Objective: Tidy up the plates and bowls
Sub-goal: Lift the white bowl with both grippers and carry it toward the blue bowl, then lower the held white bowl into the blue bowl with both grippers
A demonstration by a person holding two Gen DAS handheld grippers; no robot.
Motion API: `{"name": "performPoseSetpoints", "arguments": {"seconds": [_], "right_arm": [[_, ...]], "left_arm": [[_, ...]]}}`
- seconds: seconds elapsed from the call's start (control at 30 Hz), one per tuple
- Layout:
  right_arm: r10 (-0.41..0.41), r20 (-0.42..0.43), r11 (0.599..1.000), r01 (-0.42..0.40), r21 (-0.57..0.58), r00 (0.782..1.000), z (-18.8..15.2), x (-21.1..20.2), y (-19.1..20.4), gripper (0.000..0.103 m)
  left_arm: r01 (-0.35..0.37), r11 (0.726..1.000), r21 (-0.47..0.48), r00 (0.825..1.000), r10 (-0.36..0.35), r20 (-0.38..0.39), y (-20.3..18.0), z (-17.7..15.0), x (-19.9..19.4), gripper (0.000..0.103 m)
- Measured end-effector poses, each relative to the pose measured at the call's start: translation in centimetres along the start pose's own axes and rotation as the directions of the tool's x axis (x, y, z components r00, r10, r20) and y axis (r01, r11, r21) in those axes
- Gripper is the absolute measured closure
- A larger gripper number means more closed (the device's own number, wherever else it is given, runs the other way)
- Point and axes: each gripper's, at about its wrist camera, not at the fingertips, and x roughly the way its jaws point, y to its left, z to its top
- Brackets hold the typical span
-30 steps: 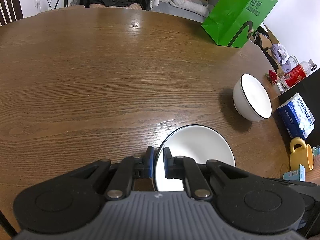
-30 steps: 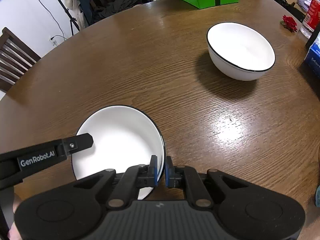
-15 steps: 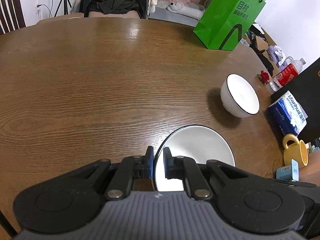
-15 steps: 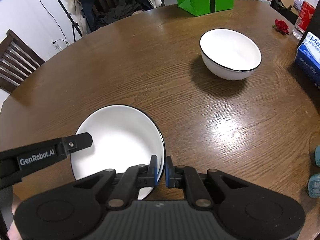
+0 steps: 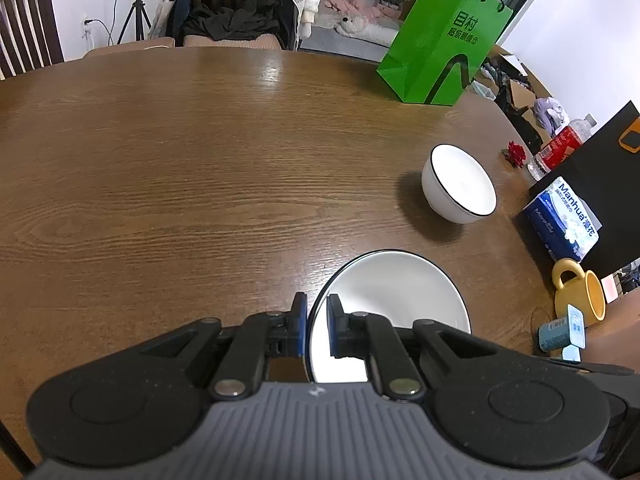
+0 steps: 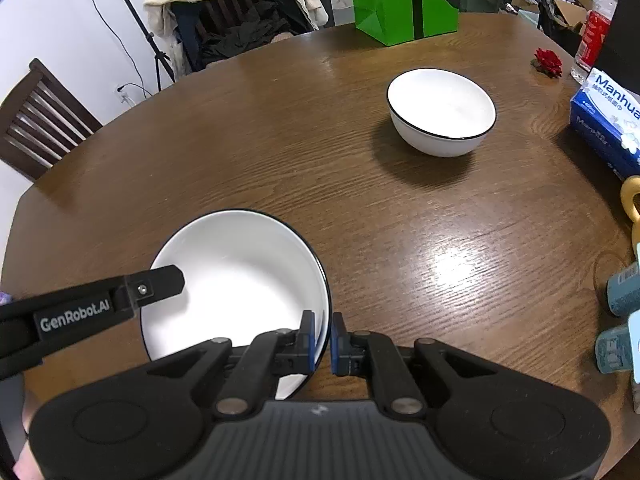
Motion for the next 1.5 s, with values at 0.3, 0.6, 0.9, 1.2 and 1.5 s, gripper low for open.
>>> {"name": "performPoseSetpoints", "arguments": {"seconds": [0.3, 0.6, 0.9, 1.2, 1.5], "right_arm": [[0.017, 0.023, 1.0, -0.016, -0.011, 1.0, -1.9, -2.4, -0.6, 0.096], [0.022, 0.05, 1.0, -0.022, -0.016, 0.998, -3.9, -4.9, -1.2, 0.096], [0.026, 0.073, 1.0, -0.025, -0.017, 0.997, -6.0, -7.2, -2.1, 0.096], [0.027, 0.096, 1.0, -0.027, -0.007, 0.995, -8.0, -9.3, -3.8, 0.096], [0.022, 0.11, 1.0, -0.022, 0.004, 0.994, -9.7, -10.7, -5.6, 0.096]], "left_arm": [[-0.006, 1.0, 0.006, 1.0, 0.006, 0.023, -1.1, -1.7, -2.2, 0.093], [-0.006, 1.0, 0.011, 0.999, 0.006, 0.051, -2.5, -3.7, -4.5, 0.093], [-0.006, 1.0, 0.017, 0.997, 0.005, 0.071, -4.0, -5.9, -6.3, 0.093], [-0.001, 0.999, 0.034, 0.996, -0.002, 0.09, -6.1, -7.9, -7.8, 0.093], [0.01, 0.999, 0.047, 0.995, -0.014, 0.095, -7.8, -9.7, -8.6, 0.093]]}}
